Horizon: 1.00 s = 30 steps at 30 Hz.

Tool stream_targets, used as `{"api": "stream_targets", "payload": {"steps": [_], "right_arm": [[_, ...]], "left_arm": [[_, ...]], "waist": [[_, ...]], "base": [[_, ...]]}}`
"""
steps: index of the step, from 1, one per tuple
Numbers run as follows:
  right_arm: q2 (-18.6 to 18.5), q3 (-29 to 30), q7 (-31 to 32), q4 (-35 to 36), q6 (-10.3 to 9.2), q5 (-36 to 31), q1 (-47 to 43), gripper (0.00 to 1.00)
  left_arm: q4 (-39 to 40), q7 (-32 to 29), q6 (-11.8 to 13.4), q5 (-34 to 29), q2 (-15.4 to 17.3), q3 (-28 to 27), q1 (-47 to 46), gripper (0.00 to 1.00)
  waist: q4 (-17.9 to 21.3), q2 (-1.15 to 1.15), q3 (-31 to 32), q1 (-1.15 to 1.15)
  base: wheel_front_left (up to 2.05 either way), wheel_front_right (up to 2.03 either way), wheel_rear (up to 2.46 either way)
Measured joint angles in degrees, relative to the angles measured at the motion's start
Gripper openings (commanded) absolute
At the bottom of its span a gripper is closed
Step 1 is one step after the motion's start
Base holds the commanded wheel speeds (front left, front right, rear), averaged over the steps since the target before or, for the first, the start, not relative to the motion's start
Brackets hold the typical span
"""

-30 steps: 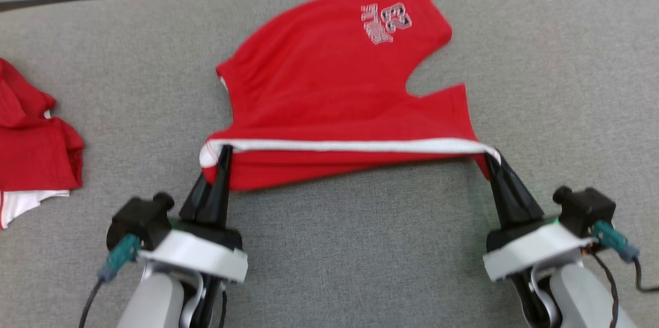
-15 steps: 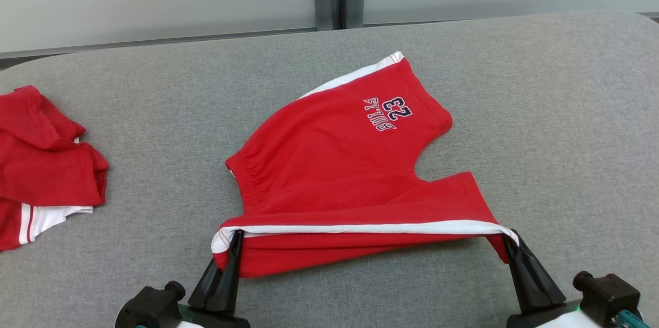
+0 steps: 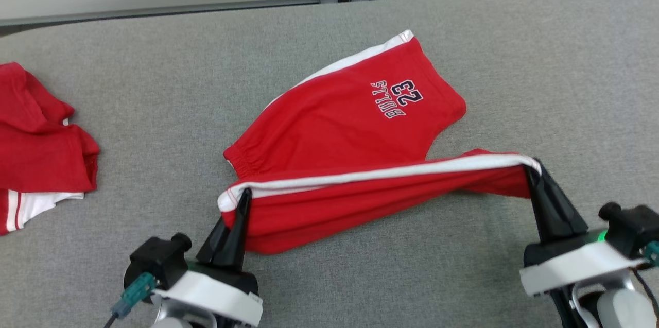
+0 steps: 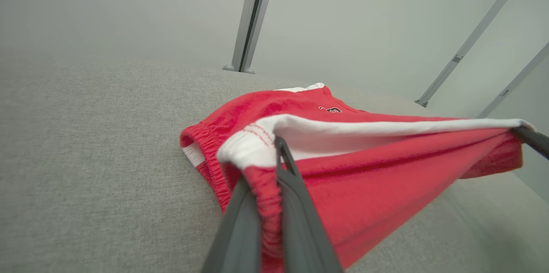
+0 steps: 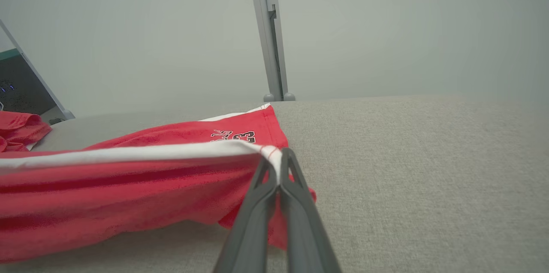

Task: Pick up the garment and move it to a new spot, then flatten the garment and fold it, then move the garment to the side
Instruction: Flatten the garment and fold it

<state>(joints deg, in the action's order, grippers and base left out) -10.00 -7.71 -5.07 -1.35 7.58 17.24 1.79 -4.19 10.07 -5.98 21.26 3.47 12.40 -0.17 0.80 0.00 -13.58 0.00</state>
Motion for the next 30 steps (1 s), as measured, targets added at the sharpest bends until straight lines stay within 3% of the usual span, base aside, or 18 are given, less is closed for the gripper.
{"api": "stream_targets", "payload": {"steps": [6, 12, 25, 26, 27, 28, 29, 30], "right_arm": [[-3.75, -1.57, -0.03, -5.1, -0.01, 1.29, 12.4, 0.0], [-8.47, -6.81, 0.01, -14.15, -0.01, 4.24, 27.98, 0.0], [-13.11, -18.53, -1.12, -30.2, -0.02, 10.36, 47.14, 0.0], [-13.1, -19.3, -1.56, -31.32, -0.02, 10.84, 48.0, 0.0], [-13.1, -19.92, -2.03, -32.48, -0.02, 11.26, 48.83, 0.07], [-13.14, -20.7, -2.12, -33.62, -0.02, 11.55, 49.62, 0.44], [-13.02, -21.31, -2.66, -34.65, -0.02, 12.01, 50.27, 0.98], [-12.96, -21.86, -3.05, -35.63, -0.02, 12.44, 50.82, 1.0]], "left_arm": [[-3.83, -0.45, -0.26, 1.23, -0.25, 0.82, -10.02, 0.0], [-10.24, 1.1, -0.52, 3.04, -0.53, 2.77, -20.09, 0.0], [-17.08, 4.6, 0.26, 7.4, -0.67, 8.17, -29.69, 0.0], [-17.8, 4.63, 0.26, 7.86, -0.69, 8.73, -30.28, 0.16], [-18.61, 4.67, 0.25, 8.25, -0.67, 9.22, -30.88, 0.46], [-19.25, 4.68, 0.25, 8.6, -0.69, 9.65, -31.38, 1.0], [-19.96, 4.69, 0.24, 8.7, -0.66, 10.02, -31.98, 1.0], [-20.34, 4.82, 0.23, 8.99, -0.66, 10.29, -32.41, 1.0]], "waist": [[-0.99, 0.0, -5.42, 0.0], [-3.49, 0.0, -11.54, 0.0], [-9.3, 0.0, -16.69, 0.0], [-9.52, 0.0, -16.89, 0.0], [-9.68, 0.0, -17.07, 0.0], [-9.8, 0.0, -17.23, 0.0], [-9.86, 0.0, -17.34, 0.0], [-9.88, 0.0, -17.43, 0.0]], "base": [[0.0, 0.0, 0.0], [0.0, 0.0, 0.0], [0.0, 0.0, 0.0], [0.0, 0.0, 0.0], [0.0, 0.0, 0.0], [0.0, 0.0, 0.0], [0.0, 0.0, 0.0], [0.0, 0.0, 0.0]]}}
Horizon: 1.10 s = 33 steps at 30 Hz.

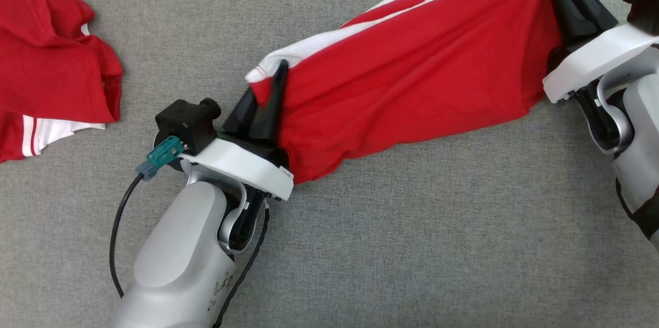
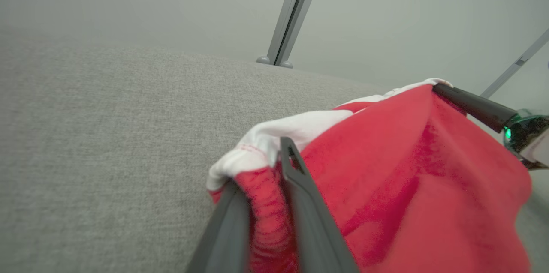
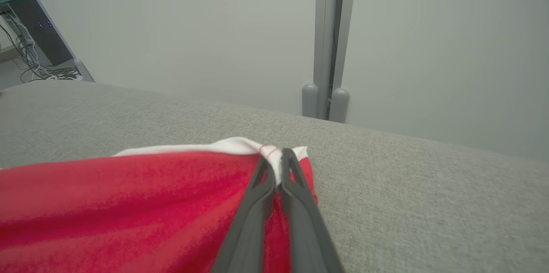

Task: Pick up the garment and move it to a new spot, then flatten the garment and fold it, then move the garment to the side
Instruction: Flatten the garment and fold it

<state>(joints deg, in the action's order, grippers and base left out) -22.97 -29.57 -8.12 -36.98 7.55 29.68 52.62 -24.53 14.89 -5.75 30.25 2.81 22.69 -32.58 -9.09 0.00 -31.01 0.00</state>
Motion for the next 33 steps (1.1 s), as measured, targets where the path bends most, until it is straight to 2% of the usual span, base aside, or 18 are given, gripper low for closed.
{"api": "stream_targets", "payload": {"steps": [4, 10, 14, 22, 27, 33], "right_arm": [[0.52, -1.34, -3.27, -2.72, -0.01, 0.99, 1.43, 1.0], [2.0, -0.3, -6.57, -2.18, -0.01, 0.13, 0.29, 1.0], [3.09, 4.55, -6.76, 3.04, -0.01, -2.54, -3.23, 1.0], [6.26, 14.01, -6.83, 15.43, -0.01, -8.86, -16.14, 1.0], [7.2, 16.97, -6.83, 19.51, -0.01, -11.0, -21.91, 1.0], [8.58, 19.67, -6.54, 24.06, -0.02, -12.76, -29.2, 1.0]], "left_arm": [[-0.88, 0.09, 0.4, -0.23, -0.02, 0.37, -0.84, 1.0], [4.52, 0.09, 3.88, -5.32, 0.01, -3.53, 1.37, 1.0], [8.35, 0.1, 4.85, -7.69, 0.2, -6.62, 4.91, 1.0], [8.91, 0.1, 5.31, -9.58, 2.04, -8.72, 9.71, 1.0], [9.34, -0.24, 5.83, -9.61, 3.67, -9.14, 12.07, 1.0], [13.14, -0.71, 8.39, -10.28, 6.08, -10.81, 16.05, 1.0]], "waist": [[0.13, 0.0, 0.06, 0.0], [1.18, 0.0, 1.21, 0.0], [2.39, 0.0, 2.34, 0.0], [4.73, 0.0, 5.59, 0.0], [5.91, 0.0, 7.59, 0.0], [7.33, 0.0, 10.72, 0.0]], "base": [[0.0, 0.0, 0.0], [0.0, 0.0, 0.0], [0.0, 0.0, 0.0], [0.0, 0.0, 0.0], [0.0, 0.0, 0.0], [0.0, 0.0, 0.0]]}}
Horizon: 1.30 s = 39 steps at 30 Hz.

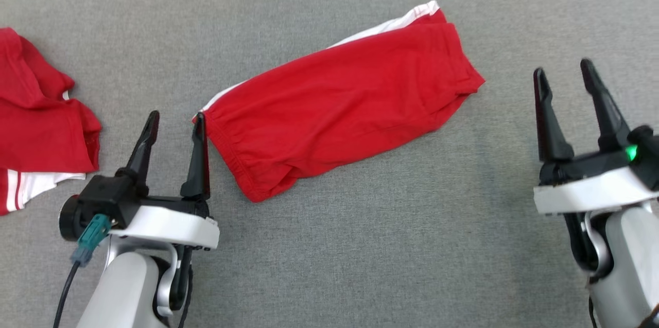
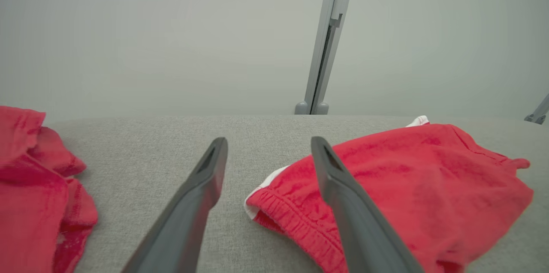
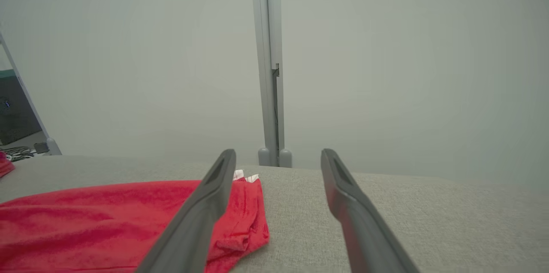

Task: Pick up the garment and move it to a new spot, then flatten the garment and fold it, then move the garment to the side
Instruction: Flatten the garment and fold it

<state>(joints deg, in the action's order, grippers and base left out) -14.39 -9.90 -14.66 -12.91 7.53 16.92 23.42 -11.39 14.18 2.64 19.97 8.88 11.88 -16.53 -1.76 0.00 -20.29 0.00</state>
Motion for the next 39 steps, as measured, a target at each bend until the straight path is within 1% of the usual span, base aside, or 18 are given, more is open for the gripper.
{"api": "stream_targets", "payload": {"steps": [5, 6, 14, 22, 39], "right_arm": [[1.55, 1.85, 1.7, 3.32, -0.01, -1.47, -5.59, 1.0], [2.23, 2.12, 2.3, 4.57, -0.02, -1.93, -7.87, 1.0], [3.35, 3.11, 5.08, 7.83, -0.03, -3.27, -13.33, 1.0], [3.63, 3.92, 7.08, 10.21, -0.03, -3.53, -15.21, 1.0], [3.47, 4.01, 7.93, 10.66, -0.03, -3.55, -15.33, 1.0]], "left_arm": [[4.65, -0.46, 1.88, -0.77, 1.48, -0.8, 3.23, 1.0], [6.22, -1.1, 2.38, -0.8, 1.62, -0.7, 4.7, 1.0], [9.09, -1.94, 3.76, -1.41, 2.25, -0.1, 9.13, 1.0], [9.2, -2.33, 4.04, -1.65, 2.15, 0.91, 10.29, 1.0], [9.1, -2.21, 4.22, -1.26, 2.25, 1.59, 9.54, 1.0]], "waist": [[0.56, 0.0, 2.53, 0.0], [0.69, 0.0, 3.5, 0.0], [1.27, 0.0, 5.96, 0.0], [1.37, 0.0, 6.73, 0.0], [0.58, 0.0, 5.89, 0.0]], "base": [[0.0, 0.0, 0.0], [0.0, 0.0, 0.0], [0.0, 0.0, 0.0], [0.0, 0.0, 0.0], [0.0, 0.0, 0.0]]}}
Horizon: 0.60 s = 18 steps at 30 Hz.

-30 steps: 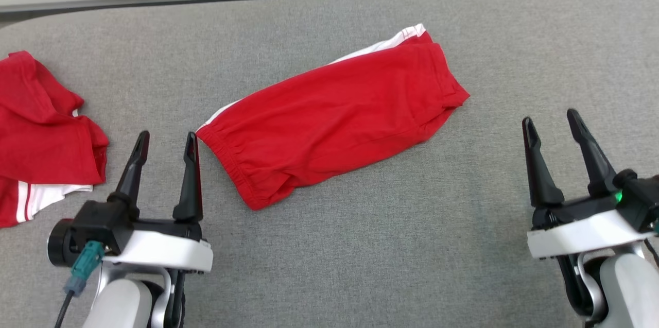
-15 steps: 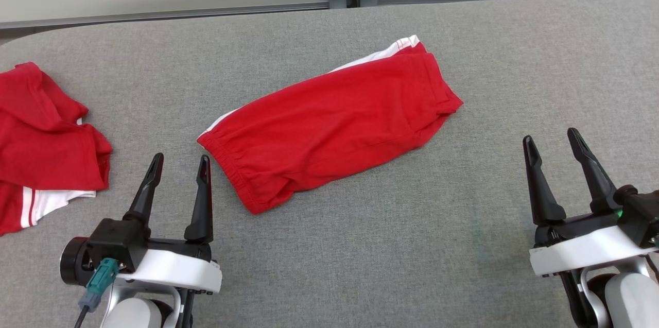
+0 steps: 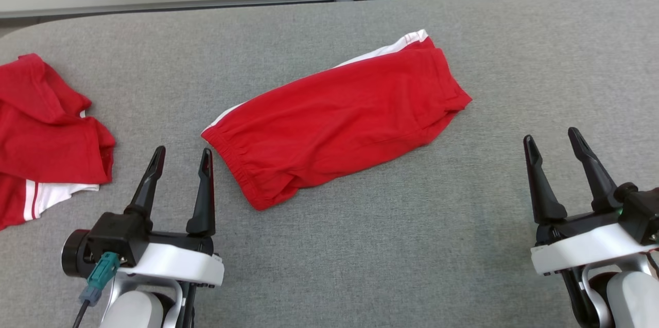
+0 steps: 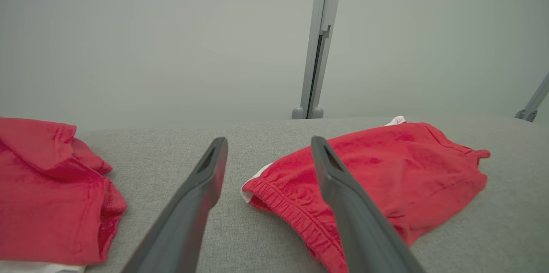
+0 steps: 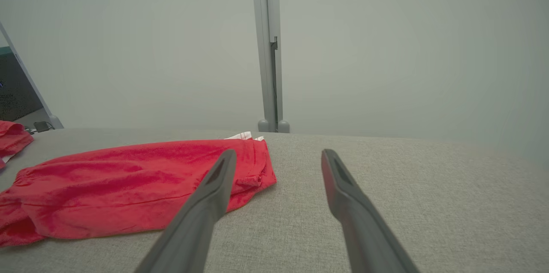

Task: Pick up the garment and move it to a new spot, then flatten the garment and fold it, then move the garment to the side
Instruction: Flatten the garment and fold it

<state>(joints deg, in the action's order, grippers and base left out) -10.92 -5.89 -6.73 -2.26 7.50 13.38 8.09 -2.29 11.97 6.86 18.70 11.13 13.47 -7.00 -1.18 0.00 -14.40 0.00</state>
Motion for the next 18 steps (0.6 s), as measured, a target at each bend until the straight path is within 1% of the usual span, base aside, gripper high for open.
{"api": "stream_targets", "payload": {"steps": [3, 9, 12, 18], "right_arm": [[-0.55, -0.05, 0.45, -0.32, 0.0, 0.13, 0.79, 1.0], [-3.24, -0.97, 1.49, -4.71, 0.0, 0.96, 7.58, 1.0], [-4.28, -2.48, 1.69, -9.04, 0.0, 1.7, 12.49, 1.0], [-4.94, -6.69, 1.53, -21.71, 0.0, 3.83, 21.65, 1.0]], "left_arm": [[-0.02, 0.18, -0.23, 0.05, -0.13, 0.33, -1.14, 1.0], [0.01, 1.18, -0.78, 0.05, -1.21, 1.14, -4.93, 1.0], [-0.07, 1.69, -1.1, -0.04, -1.89, 1.45, -7.08, 1.0], [-1.69, 2.4, -1.75, -0.42, -3.02, 1.98, -9.47, 1.0]], "waist": [[-0.61, 0.0, -0.87, 0.0], [-2.76, 0.0, -4.73, 0.0], [-3.85, 0.0, -7.13, 0.0], [-6.15, 0.0, -10.8, 0.0]], "base": [[0.0, 0.0, 0.0], [0.0, 0.0, 0.0], [0.0, 0.0, 0.0], [0.0, 0.0, 0.0]]}}
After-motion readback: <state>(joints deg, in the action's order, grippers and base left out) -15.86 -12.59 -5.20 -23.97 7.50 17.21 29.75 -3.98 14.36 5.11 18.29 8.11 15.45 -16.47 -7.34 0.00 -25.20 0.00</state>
